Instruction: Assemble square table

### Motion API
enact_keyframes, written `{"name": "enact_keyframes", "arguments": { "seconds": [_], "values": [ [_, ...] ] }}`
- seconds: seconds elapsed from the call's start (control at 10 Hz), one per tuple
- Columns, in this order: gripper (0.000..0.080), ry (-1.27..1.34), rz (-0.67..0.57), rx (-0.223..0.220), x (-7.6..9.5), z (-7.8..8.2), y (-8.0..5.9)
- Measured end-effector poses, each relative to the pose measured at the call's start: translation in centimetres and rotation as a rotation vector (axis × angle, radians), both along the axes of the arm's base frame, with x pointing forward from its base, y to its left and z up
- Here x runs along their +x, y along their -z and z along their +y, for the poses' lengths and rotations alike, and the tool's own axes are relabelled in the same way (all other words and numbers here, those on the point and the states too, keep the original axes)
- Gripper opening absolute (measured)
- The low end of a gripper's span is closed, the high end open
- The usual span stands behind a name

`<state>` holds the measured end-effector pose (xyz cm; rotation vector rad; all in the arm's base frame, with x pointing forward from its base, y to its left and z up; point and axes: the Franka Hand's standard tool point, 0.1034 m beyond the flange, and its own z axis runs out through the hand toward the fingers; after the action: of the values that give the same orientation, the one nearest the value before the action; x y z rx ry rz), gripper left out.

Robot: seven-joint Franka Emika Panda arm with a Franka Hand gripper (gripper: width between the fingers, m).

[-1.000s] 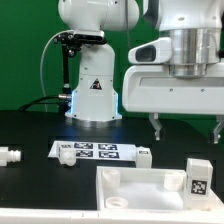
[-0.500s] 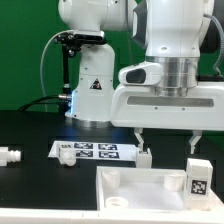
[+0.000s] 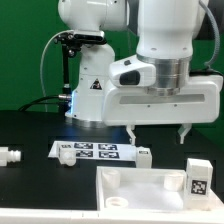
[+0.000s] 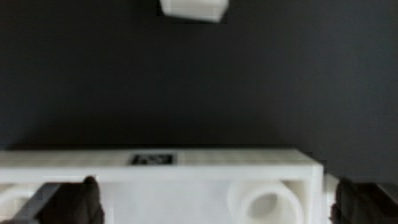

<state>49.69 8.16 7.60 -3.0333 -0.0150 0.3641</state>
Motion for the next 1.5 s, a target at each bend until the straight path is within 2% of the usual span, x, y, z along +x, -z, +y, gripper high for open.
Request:
{"name": "enact_keyframes", "arguments": {
  "seconds": [0.1, 0.2, 0.3, 0.4, 0.6, 0.7, 0.9, 1.1, 1.3, 1.5],
  "values": [
    [0.0648, 0.04, 0.026, -0.01, -0.3, 0.2, -0.1],
    [0.0648, 0.035, 0.112, -0.004, -1.1, 0.2, -0.1],
    [0.0648, 0.034, 0.183, 0.0, -0.9, 0.2, -0.1],
    [0.0648, 0.033, 0.203, 0.0, -0.4, 0.2, 0.1],
    [0.0648, -0.03, 0.331, 0.007, -1.5, 0.5, 0.6],
    [0.0648, -0.027, 0.387, 0.008, -1.4, 0.4, 0.6],
    [0.0648, -0.026, 0.384, 0.007, -1.1, 0.3, 0.8],
    [0.0648, -0.015, 0.428, 0.009, -1.8, -0.2, 1.4],
    [0.0648, 0.035, 0.569, -0.028, -3.5, 0.2, 1.9],
    [0.0648, 0.036, 0.593, -0.042, -3.2, 0.7, 2.2]
  ]
}}
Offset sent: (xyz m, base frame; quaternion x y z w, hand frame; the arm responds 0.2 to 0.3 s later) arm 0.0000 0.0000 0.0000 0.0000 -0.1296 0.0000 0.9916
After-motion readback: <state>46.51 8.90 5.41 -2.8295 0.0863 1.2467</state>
